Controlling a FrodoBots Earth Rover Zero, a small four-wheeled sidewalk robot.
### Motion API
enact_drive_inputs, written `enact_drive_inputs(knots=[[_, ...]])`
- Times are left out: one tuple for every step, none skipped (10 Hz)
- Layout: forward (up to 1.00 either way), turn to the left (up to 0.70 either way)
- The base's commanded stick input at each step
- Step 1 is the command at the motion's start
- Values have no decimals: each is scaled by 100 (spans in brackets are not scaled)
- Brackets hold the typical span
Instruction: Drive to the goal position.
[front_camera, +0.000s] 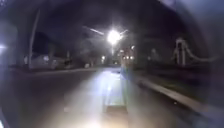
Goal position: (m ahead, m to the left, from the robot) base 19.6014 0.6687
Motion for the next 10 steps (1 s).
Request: enact_drive_inputs(knots=[[70,0],[70,0],[70,-32],[70,-35],[70,-35],[70,-35],[70,0],[70,0],[70,0],[70,0]])
